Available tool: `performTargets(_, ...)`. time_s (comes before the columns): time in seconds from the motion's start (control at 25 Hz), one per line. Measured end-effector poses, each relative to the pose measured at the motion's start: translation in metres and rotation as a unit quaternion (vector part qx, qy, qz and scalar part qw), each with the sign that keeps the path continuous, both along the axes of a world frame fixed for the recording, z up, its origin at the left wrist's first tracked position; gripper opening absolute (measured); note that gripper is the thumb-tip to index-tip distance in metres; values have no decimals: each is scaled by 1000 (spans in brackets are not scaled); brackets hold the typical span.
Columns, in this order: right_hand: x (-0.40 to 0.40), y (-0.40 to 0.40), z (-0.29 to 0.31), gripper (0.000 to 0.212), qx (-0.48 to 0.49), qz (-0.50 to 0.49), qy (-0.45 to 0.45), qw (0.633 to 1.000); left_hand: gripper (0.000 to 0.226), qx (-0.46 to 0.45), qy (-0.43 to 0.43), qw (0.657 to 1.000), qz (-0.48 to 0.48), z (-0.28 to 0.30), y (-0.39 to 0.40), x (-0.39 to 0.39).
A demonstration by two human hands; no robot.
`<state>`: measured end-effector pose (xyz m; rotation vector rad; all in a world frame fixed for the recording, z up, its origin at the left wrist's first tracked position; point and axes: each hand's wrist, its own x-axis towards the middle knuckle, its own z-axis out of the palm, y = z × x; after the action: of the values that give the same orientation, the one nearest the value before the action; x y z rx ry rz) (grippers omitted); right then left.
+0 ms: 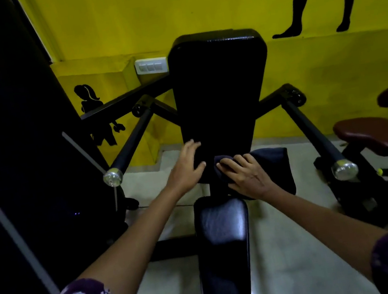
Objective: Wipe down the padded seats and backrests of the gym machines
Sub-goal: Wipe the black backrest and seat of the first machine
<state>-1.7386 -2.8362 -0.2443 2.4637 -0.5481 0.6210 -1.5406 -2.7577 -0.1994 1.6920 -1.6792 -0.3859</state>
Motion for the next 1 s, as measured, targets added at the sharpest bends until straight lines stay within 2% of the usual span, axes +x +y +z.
performTargets(0.2, -32, 98, -49, 54, 132, -72, 32, 988, 57, 144, 46, 989, 4, -91, 108, -23)
performTargets(0.32, -53, 150, -82, 53, 180, -86, 61, 978, 60, 221, 62, 973, 16, -135, 161, -39)
performTargets(0.56, -77, 208, -130, 50, 297, -162, 63, 939, 63, 297, 88, 950, 32, -194, 219, -73)
performTargets(0.68, -80, 226, -173, 53, 346, -175, 51, 920, 63, 332, 109, 935, 67, -230, 237, -89)
performTargets(0.8, -78, 235, -220, 53, 382, -176, 25, 907, 60, 332, 96, 931, 115, -275, 247, -101)
performTargets(1.0, -58, 211, -276, 53, 385, -198, -50, 900, 58, 250, 94, 936, 231, -327, 218, -109)
